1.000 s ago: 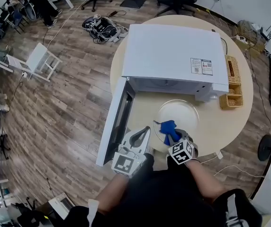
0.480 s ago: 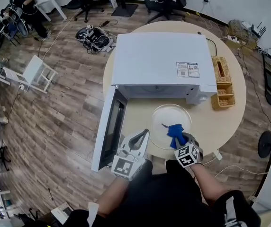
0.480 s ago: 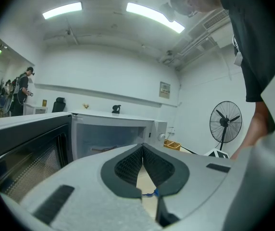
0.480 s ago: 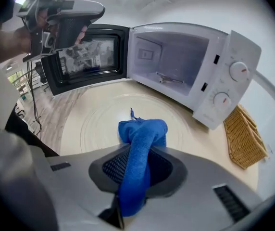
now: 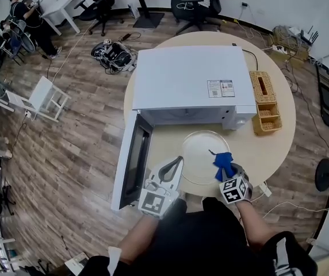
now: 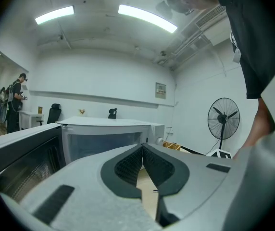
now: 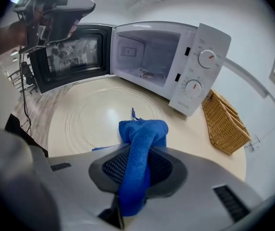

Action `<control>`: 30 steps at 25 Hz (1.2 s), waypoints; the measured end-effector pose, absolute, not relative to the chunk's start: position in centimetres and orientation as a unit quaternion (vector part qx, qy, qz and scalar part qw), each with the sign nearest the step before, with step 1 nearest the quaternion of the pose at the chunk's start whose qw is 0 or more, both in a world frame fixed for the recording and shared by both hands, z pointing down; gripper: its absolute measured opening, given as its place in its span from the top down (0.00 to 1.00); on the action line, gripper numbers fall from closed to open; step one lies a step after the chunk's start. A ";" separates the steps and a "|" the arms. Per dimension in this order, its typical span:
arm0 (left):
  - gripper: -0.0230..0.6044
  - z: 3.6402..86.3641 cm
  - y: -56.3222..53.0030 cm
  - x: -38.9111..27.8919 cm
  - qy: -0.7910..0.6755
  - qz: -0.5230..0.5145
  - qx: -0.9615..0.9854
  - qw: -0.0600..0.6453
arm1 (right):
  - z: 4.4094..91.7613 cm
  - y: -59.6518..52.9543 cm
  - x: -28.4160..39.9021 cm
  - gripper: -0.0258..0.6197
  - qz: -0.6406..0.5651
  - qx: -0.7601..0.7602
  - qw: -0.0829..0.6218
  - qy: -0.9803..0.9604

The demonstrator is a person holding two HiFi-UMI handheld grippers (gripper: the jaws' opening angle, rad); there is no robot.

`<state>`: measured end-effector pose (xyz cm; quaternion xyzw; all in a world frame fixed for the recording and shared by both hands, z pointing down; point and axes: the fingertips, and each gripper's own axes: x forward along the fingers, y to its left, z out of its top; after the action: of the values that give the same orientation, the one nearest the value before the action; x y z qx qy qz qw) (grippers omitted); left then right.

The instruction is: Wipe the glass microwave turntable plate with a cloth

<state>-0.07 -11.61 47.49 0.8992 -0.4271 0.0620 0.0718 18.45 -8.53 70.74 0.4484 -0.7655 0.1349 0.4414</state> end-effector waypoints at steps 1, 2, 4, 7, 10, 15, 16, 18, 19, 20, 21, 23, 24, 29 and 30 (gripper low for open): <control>0.95 47.5 -11.6 0.0 -0.426 0.062 0.900 0.072 | 70.6 -8.6 18.3 0.85 0.137 0.448 0.438 -0.767; 0.95 47.5 -11.7 0.1 -0.425 0.061 0.900 0.071 | 70.1 -8.8 18.1 0.85 0.137 0.450 0.430 -0.771; 0.95 47.6 -11.8 0.2 -0.423 0.062 0.901 0.066 | 68.5 -9.6 17.7 0.85 0.126 0.456 0.404 -0.783; 0.95 47.5 -11.9 0.1 -0.423 0.061 0.902 0.059 | 64.6 -11.1 17.0 0.85 0.088 0.472 0.364 -0.798; 0.95 46.8 -12.4 -0.6 -0.427 0.069 0.900 0.041 | 59.2 -13.0 16.7 0.85 0.051 0.494 0.312 -0.810; 0.95 45.4 -13.8 -1.8 -0.441 0.060 0.895 0.028 | 50.1 -16.0 16.5 0.85 0.025 0.526 0.197 -0.827; 0.95 44.9 -14.0 -2.0 -0.447 0.056 0.893 0.027 | 48.4 -16.5 16.5 0.85 0.024 0.531 0.172 -0.829; 0.95 43.9 -14.5 -2.8 -0.459 0.047 0.887 0.021 | 44.9 -17.1 16.5 0.85 0.019 0.537 0.125 -0.834; 0.95 43.5 -14.7 -3.2 -0.465 0.042 0.884 0.017 | 43.2 -17.2 16.5 0.85 0.016 0.539 0.105 -0.836; 0.95 42.9 -15.0 -3.6 -0.469 0.037 0.882 0.014 | 41.6 -17.3 16.7 0.85 0.011 0.540 0.088 -0.837; 0.95 42.3 -15.2 -3.7 -0.472 0.032 0.881 0.010 | 40.2 -17.2 16.8 0.85 0.007 0.541 0.072 -0.838; 0.95 40.6 -15.7 -3.4 -0.471 0.023 0.882 -0.003 | 37.7 -17.1 17.2 0.86 -0.004 0.542 0.045 -0.839; 0.95 39.9 -15.9 -3.2 -0.469 0.019 0.883 -0.010 | 36.6 -16.9 17.3 0.86 -0.011 0.540 0.033 -0.841; 0.95 37.8 -16.3 -3.1 -0.473 0.006 0.881 -0.029 | 32.9 -15.9 17.1 0.88 -0.055 0.536 0.007 -0.843; 0.95 37.6 -16.4 -3.1 -0.474 0.003 0.880 -0.032 | 32.6 -15.8 17.1 0.88 -0.060 0.536 0.006 -0.842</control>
<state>-3.11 -16.37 37.56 0.8801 -0.4737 0.0029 -0.0319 17.07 -15.81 32.58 0.5359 -0.8421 -0.0604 0.0058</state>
